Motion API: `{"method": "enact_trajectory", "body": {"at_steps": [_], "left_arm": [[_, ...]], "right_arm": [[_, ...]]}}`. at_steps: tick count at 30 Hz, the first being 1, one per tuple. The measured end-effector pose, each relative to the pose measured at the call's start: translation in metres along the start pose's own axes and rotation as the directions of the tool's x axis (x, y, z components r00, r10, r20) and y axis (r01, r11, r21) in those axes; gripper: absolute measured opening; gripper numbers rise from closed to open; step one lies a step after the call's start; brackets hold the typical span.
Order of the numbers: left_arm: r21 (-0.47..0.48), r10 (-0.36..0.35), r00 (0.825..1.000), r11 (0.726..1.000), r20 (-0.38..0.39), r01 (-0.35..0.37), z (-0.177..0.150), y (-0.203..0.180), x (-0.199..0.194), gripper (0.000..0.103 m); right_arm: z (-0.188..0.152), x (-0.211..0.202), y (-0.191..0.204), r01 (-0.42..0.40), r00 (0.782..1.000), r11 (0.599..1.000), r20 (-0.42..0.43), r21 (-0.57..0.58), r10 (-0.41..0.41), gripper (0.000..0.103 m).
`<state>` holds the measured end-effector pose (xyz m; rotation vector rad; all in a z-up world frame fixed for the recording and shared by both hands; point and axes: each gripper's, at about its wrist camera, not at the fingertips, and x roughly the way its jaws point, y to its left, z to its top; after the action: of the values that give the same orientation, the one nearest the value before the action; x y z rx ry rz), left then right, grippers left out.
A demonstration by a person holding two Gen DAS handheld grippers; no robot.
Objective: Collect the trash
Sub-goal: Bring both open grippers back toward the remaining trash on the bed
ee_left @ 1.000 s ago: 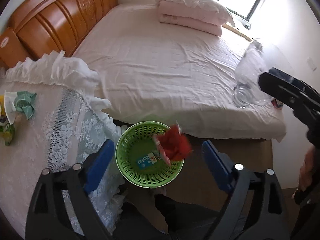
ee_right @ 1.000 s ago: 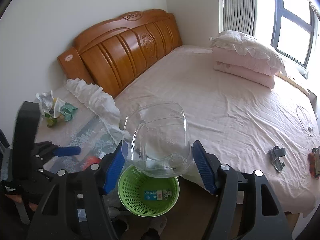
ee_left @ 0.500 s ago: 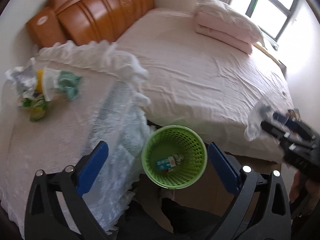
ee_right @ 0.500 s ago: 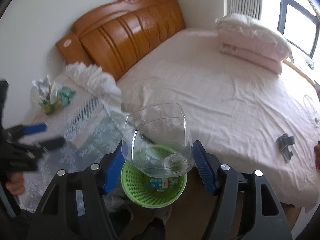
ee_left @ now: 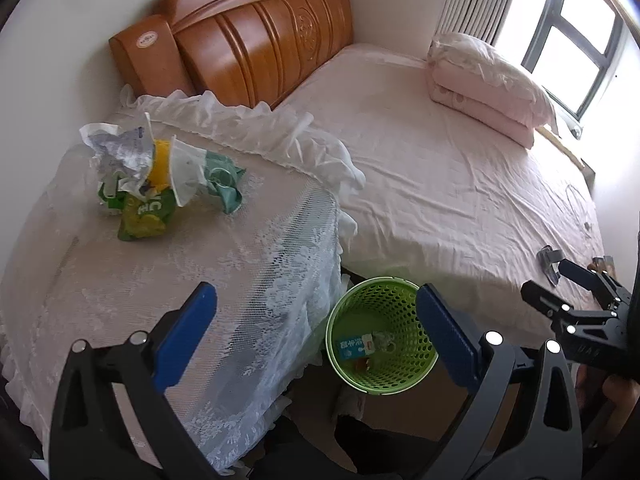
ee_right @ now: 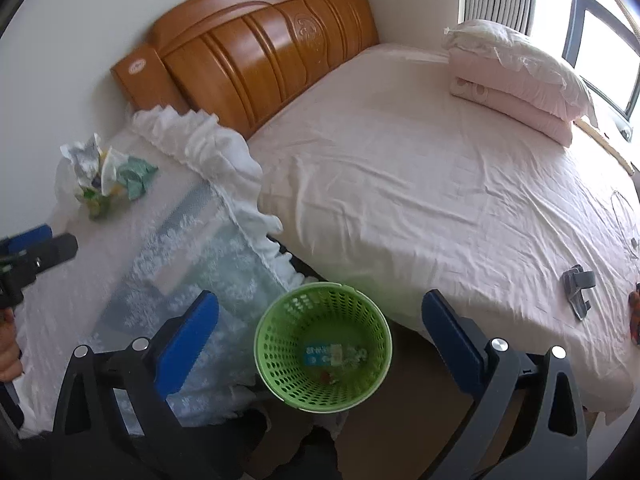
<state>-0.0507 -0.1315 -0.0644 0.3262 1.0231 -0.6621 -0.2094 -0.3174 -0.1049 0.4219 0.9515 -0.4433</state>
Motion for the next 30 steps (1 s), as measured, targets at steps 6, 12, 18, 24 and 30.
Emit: {"method": "enact_trajectory", "body": {"at_steps": [6,12,18,24,30], "left_arm": [[-0.014,0.008,1.000,1.000,-0.001,-0.008,-0.001,0.010,-0.002,0.095],[-0.047,0.032,0.999,0.998,0.011,-0.032,0.000,0.026,-0.008,0.095],[-0.127,0.104,0.994,0.987,0.017,-0.101,-0.007,0.069,-0.020,0.095],[-0.240,0.157,0.988,0.959,0.009,-0.150,-0.012,0.122,-0.024,0.095],[-0.288,0.212,0.977,0.937,0.023,-0.196,0.000,0.159,-0.023,0.095]], "right_arm": [[0.004,0.003,0.013,-0.013,1.000,1.000,-0.008,-0.015,0.013,0.101],[0.014,0.004,0.034,-0.032,0.999,0.999,0.009,-0.041,0.032,0.101],[0.033,0.019,0.070,-0.103,0.995,0.990,0.005,-0.091,0.104,0.101],[0.049,0.040,0.119,-0.171,0.985,0.970,-0.025,-0.172,0.170,0.101],[0.064,0.056,0.162,-0.231,0.973,0.945,-0.046,-0.232,0.227,0.101]]}}
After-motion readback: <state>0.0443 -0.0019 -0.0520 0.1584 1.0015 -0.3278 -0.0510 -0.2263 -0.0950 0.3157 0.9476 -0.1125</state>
